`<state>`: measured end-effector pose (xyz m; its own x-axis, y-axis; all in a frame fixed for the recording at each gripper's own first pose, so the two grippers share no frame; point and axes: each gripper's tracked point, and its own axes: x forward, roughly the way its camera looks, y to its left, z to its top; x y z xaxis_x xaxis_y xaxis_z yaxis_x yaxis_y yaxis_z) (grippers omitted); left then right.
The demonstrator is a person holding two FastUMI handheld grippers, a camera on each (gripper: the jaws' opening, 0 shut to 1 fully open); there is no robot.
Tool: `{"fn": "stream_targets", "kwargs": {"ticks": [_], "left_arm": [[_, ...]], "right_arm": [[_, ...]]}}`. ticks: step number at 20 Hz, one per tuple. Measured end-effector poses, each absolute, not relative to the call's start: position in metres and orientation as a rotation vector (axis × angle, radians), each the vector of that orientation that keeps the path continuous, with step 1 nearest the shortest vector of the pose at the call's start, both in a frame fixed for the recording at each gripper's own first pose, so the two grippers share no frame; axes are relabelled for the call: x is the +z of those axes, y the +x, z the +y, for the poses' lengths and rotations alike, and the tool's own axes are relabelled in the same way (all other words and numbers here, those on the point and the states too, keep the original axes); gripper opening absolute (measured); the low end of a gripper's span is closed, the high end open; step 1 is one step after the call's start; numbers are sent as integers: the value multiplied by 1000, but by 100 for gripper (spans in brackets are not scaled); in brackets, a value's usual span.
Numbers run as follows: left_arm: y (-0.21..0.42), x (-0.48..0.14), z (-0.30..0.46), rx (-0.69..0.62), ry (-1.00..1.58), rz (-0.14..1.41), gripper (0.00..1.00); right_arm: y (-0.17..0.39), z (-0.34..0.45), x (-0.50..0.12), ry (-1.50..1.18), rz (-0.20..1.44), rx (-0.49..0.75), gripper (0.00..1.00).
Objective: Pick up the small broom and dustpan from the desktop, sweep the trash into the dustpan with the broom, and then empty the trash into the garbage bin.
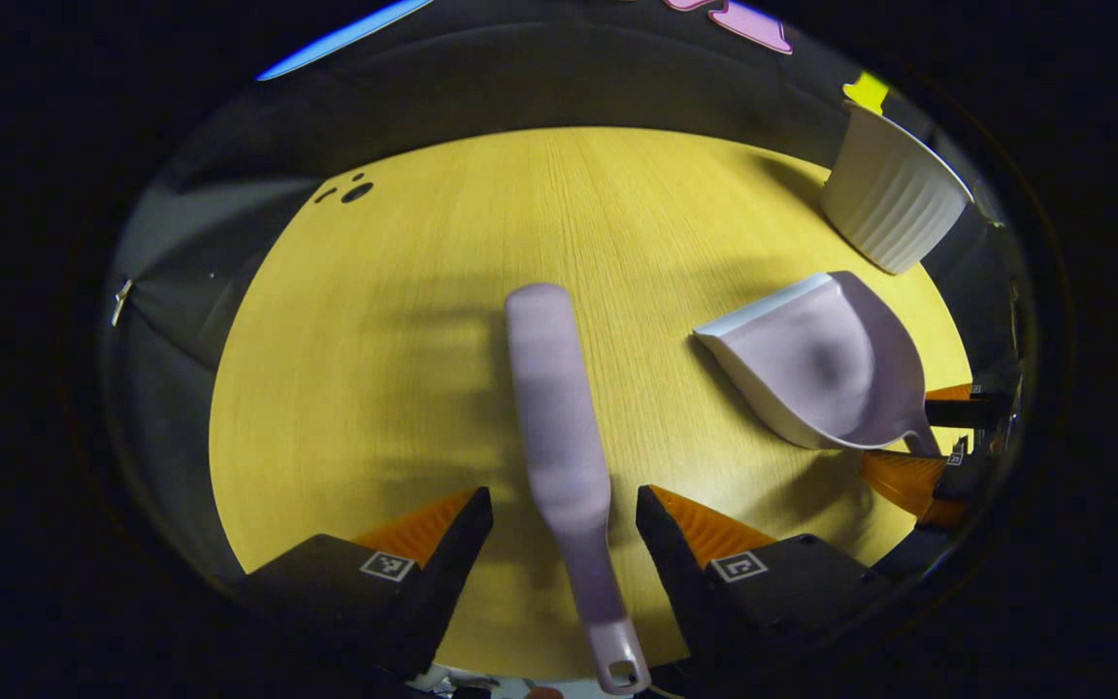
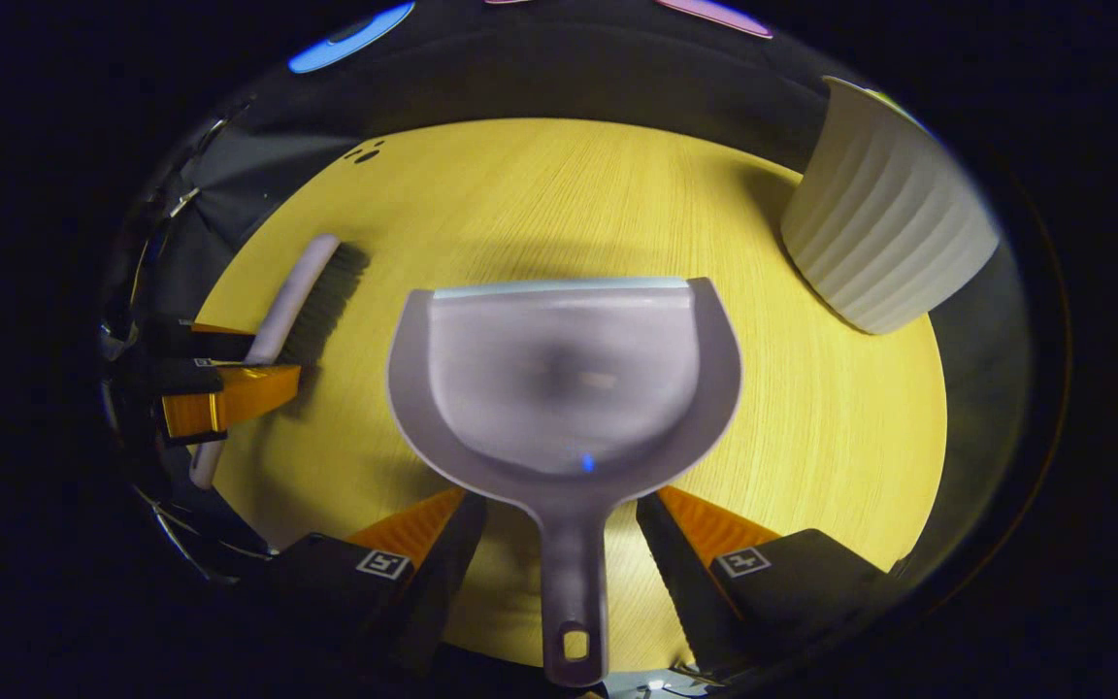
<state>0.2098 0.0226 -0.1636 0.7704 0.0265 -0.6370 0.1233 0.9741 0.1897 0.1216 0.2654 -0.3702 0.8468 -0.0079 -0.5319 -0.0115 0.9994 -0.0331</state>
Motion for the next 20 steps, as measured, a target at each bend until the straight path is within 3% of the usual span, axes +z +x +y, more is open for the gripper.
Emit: {"fn": "stream_targets", "kwargs": {"ticks": [5,11,15,20], "left_arm": [[183,-88,10,-80,195,356,96],[92,-5,-17,-95,209,-46,96],[29,8,-43,-143,179,-146,96],[-17,9,-66,-205,92,-187,96]], "right_arm": [[86,255,-315,-50,354,-60,99],[17,261,-212,6,-15,-53,99],[-33,272,-179,9,-203,-28,98],[-75,274,-197,-21,-241,-42,98]]}}
